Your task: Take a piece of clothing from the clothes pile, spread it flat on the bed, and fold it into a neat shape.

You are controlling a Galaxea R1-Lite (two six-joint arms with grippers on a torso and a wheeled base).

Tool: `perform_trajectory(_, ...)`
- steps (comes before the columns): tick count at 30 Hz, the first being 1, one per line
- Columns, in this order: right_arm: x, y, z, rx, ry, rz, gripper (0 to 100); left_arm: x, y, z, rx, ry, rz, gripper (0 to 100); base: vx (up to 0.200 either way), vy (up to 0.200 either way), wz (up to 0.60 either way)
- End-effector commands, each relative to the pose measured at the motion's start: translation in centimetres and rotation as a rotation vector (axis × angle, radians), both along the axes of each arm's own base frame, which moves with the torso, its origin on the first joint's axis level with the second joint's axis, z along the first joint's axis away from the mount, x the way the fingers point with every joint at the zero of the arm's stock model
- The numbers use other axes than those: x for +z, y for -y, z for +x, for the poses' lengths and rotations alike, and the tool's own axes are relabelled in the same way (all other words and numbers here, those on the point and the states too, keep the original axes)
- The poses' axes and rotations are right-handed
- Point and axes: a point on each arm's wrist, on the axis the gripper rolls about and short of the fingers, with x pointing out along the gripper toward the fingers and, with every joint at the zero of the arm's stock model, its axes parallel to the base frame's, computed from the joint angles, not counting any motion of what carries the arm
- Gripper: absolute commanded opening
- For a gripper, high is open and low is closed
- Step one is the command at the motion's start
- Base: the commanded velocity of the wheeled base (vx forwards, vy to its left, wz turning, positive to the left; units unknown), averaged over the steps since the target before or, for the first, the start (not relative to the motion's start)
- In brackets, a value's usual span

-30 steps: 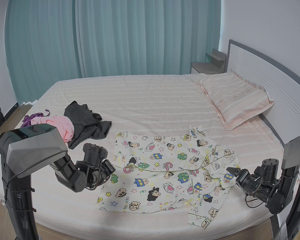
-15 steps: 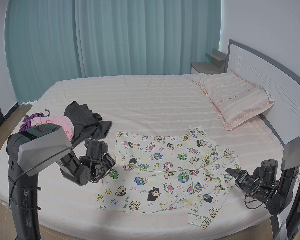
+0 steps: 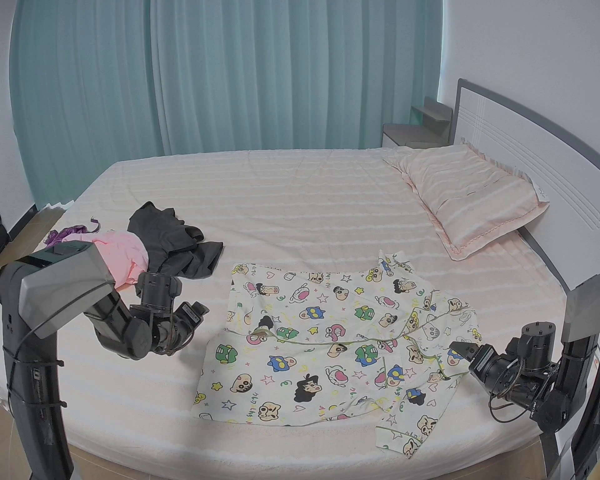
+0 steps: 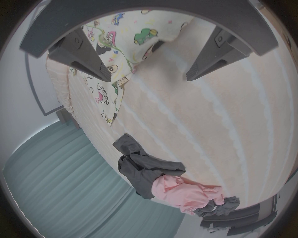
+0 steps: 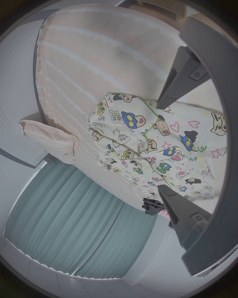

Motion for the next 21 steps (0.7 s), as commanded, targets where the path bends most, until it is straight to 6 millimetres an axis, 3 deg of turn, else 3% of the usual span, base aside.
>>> perform_trajectory(1, -0.2, -0.4, -0.7, 0.035, -0.014, -0.021, 100, 3.5, -1.4, -3.5, -0.007, -0.008, -0.122, 100, 0.000, 0.000, 0.00)
perform_trajectory(2, -0.2, -0.4, -0.7, 0.035, -0.014, -0.021, 100, 3.5, -1.4, -3.5, -0.007, -0.008, -0.122, 100, 0.000, 0.000, 0.00)
perform_trajectory(4, -0.3, -0.7, -0.9, 0.051, -0.024, -0.024, 100, 3.8, -0.9, -6.4, -0.025, -0.060, -0.183, 100, 0.000, 0.000, 0.00)
perform_trajectory(8, -0.6, -0.8, -0.9, 0.055, -0.042, -0.029, 100, 3.5, -0.3, -8.8, -0.040, -0.125, -0.230, 100, 0.000, 0.000, 0.00)
perform_trajectory(10, -0.9, -0.9, -1.0, 0.061, -0.059, -0.036, 100, 3.0, -0.1, -10.1, -0.053, -0.166, -0.237, 100, -0.200, 0.000, 0.00)
perform_trajectory(21, -2.0, -1.3, -1.1, 0.059, -0.102, -0.088, 100, 2.2, 1.1, -12.9, -0.111, -0.242, -0.221, 100, -0.200, 0.000, 0.00)
